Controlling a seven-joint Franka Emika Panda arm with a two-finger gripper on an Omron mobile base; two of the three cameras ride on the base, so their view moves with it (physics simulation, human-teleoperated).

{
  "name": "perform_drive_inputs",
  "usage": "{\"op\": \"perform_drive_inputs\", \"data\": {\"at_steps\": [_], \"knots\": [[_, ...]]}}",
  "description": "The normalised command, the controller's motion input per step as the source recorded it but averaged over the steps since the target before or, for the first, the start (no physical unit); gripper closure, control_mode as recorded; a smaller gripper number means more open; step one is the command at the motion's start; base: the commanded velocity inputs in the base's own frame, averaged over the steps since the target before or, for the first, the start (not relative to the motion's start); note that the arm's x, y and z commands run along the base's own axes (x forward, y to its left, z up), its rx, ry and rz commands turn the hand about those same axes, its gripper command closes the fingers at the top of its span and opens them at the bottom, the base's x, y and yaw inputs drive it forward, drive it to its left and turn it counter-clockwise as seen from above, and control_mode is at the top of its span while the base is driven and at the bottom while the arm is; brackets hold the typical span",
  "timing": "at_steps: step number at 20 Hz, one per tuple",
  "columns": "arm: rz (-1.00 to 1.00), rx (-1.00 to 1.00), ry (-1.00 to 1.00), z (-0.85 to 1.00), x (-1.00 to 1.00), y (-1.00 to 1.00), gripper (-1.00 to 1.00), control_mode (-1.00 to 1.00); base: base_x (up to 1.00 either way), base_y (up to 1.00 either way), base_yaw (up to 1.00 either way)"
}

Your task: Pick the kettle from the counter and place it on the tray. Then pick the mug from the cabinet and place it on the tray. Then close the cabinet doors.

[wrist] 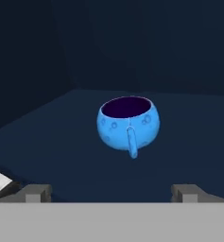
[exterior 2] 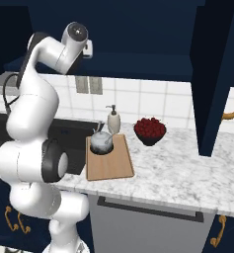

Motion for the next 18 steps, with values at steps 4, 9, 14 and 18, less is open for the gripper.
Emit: {"op": "perform_drive_inputs", "data": {"at_steps": [4,9,14,18], "knots": [[0.0,0.0,0.01,-0.11,0.39,0.06,-1.0,-1.0,0.0,0.0,0.0],[0.0,0.0,0.04,-0.23,0.31,0.0,-1.0,-1.0,0.0,0.0,0.0],[0.0,0.0,0.03,-0.16,0.34,0.06,-1.0,-1.0,0.0,0.0,0.0],[0.0,0.0,0.0,-0.06,0.38,0.13,-1.0,-1.0,0.0,0.0,0.0]]}}
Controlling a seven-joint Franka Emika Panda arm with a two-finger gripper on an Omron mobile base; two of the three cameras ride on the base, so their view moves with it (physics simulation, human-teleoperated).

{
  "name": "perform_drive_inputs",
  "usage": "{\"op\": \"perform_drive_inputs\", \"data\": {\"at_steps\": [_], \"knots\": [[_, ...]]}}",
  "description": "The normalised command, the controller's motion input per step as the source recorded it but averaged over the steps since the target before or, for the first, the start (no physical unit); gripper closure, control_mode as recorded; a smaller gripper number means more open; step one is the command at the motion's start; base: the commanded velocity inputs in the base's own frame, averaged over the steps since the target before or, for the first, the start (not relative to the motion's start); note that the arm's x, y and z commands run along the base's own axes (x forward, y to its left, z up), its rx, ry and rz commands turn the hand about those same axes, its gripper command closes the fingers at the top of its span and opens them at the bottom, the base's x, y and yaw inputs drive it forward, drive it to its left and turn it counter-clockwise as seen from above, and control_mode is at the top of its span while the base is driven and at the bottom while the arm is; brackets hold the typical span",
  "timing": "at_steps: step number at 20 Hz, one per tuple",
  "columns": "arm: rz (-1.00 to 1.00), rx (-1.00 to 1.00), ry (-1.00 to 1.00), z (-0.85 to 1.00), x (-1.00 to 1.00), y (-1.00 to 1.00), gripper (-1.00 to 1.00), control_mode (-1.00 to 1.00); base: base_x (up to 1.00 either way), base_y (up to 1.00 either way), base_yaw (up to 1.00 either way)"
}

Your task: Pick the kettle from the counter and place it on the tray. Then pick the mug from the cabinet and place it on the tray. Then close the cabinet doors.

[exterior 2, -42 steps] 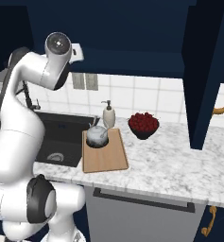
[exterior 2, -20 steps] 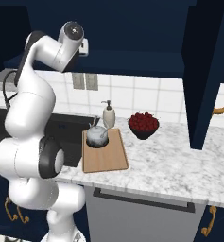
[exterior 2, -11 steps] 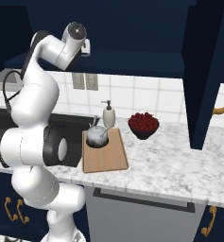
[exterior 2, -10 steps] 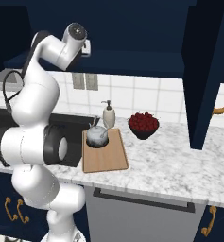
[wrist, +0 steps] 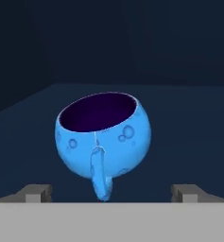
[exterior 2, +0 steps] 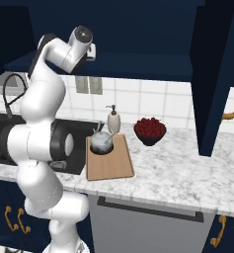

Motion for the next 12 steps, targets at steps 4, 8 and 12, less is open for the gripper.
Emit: {"op": "perform_drive_inputs", "data": {"at_steps": [4,8,12], "knots": [[0.0,0.0,0.01,0.0,0.44,0.17,-1.0,-1.0,0.0,0.0,0.0],[0.0,0.0,0.06,-0.01,0.35,0.1,-1.0,-1.0,0.0,0.0,0.0],[0.0,0.0,0.08,-0.03,0.21,0.03,-1.0,-1.0,0.0,0.0,0.0]]}}
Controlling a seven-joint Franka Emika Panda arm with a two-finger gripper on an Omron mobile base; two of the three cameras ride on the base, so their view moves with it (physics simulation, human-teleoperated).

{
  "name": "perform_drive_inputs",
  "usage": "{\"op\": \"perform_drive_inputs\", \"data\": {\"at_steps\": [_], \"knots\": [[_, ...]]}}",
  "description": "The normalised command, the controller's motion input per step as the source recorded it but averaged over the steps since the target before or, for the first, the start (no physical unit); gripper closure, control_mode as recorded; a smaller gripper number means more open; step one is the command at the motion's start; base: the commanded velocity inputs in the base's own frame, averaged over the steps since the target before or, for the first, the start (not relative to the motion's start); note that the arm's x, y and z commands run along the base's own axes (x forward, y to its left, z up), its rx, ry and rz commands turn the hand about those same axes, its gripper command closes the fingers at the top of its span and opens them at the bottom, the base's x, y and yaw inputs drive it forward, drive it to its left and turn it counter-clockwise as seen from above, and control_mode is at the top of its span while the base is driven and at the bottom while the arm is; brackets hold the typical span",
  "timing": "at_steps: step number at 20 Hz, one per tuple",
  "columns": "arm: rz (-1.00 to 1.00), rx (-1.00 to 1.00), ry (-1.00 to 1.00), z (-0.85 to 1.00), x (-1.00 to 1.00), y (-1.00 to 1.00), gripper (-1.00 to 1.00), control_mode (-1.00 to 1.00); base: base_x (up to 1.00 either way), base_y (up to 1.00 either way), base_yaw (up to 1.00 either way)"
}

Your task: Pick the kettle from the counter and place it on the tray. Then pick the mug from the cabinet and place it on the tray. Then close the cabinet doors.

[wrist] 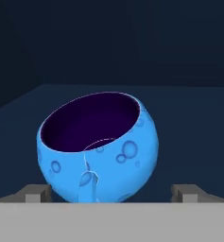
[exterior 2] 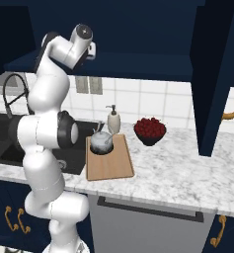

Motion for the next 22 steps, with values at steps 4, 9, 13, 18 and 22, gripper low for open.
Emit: {"op": "perform_drive_inputs", "data": {"at_steps": [4,9,13,18,22], "knots": [[0.0,0.0,0.01,-0.04,0.01,0.05,-1.0,-1.0,0.0,0.0,0.0],[0.0,0.0,0.0,-0.04,0.0,0.04,-1.0,-1.0,0.0,0.0,0.0],[0.0,0.0,0.0,-0.12,0.0,0.01,-1.0,-1.0,0.0,0.0,0.0],[0.0,0.0,-0.03,-0.06,0.0,0.0,-1.0,-1.0,0.0,0.0,0.0],[0.0,0.0,-0.06,0.0,0.02,0.03,-1.0,-1.0,0.0,0.0,0.0]]}}
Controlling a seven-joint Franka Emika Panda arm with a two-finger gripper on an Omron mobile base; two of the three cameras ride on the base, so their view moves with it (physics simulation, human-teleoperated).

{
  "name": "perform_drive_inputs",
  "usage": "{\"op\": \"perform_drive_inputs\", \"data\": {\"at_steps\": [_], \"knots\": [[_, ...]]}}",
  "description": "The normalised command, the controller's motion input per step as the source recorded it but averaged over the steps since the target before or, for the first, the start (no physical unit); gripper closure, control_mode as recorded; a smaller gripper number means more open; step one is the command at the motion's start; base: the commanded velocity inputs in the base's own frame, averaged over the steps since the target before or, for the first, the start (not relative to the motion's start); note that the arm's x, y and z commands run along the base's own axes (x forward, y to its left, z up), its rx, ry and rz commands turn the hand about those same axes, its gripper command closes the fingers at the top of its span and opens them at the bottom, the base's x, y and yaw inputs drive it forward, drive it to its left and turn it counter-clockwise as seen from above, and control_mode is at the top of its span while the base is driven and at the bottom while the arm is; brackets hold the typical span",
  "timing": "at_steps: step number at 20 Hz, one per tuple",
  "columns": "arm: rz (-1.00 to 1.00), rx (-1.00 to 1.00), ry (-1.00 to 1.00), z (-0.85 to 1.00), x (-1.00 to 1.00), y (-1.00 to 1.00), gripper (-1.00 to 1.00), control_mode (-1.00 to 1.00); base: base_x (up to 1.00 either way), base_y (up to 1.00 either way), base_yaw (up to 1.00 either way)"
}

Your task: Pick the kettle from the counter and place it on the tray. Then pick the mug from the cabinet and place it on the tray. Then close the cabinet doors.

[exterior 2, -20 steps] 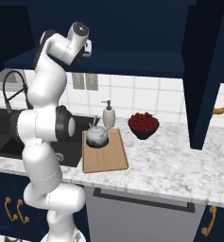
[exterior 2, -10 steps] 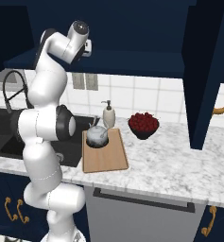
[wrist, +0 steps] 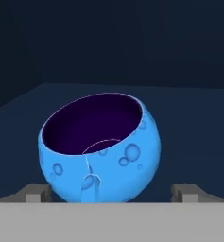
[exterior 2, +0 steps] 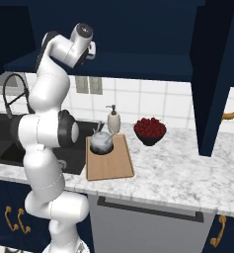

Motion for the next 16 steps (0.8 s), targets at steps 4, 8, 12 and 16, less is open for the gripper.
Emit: {"op": "perform_drive_inputs", "data": {"at_steps": [4,8,12,16], "knots": [[0.0,0.0,-0.02,0.0,0.01,0.01,1.0,-1.0,0.0,0.0,0.0],[0.0,0.0,-0.05,0.0,0.04,0.0,1.0,-1.0,0.0,0.0,0.0],[0.0,0.0,-0.08,0.0,0.03,0.0,1.0,-1.0,0.0,0.0,0.0],[0.0,0.0,-0.12,0.0,0.0,0.0,1.0,-1.0,0.0,0.0,0.0]]}}
